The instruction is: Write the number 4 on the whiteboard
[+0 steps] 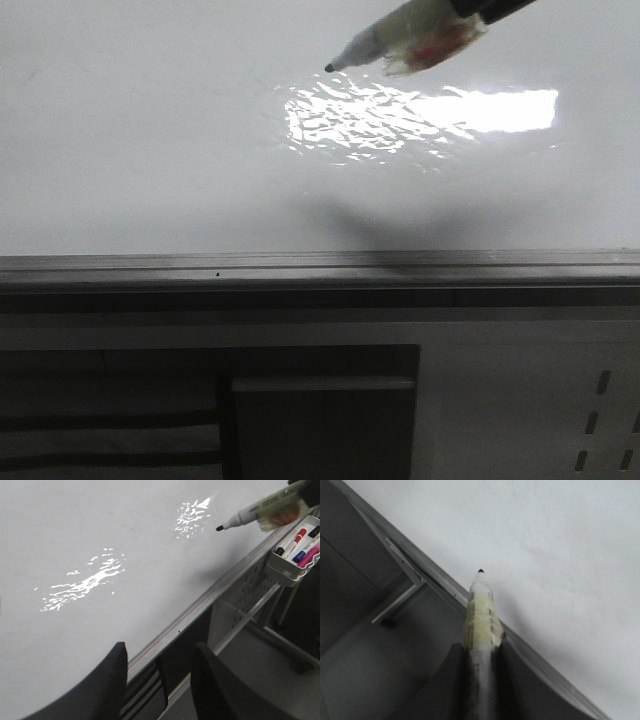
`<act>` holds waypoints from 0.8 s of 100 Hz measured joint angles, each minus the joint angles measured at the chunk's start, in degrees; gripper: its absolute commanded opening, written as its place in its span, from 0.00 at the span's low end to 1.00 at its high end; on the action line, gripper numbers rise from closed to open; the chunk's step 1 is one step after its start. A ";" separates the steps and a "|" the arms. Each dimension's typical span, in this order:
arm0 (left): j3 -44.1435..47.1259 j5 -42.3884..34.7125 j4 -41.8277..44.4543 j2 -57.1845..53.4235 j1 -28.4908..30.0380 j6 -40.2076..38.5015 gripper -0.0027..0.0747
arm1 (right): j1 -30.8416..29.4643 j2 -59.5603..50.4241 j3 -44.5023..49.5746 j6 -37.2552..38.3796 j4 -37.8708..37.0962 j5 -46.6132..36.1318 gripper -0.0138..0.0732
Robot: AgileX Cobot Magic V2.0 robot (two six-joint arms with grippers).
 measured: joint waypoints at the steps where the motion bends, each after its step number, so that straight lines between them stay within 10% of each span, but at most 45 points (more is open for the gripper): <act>1: 0.00 -0.16 0.00 0.00 0.00 0.00 0.40 | 0.00 0.14 0.00 0.10 0.00 -0.24 0.20; 80: 0.00 -3.27 -0.02 0.00 0.00 -0.09 0.40 | -3.45 10.68 0.17 0.40 -0.91 -2.91 0.20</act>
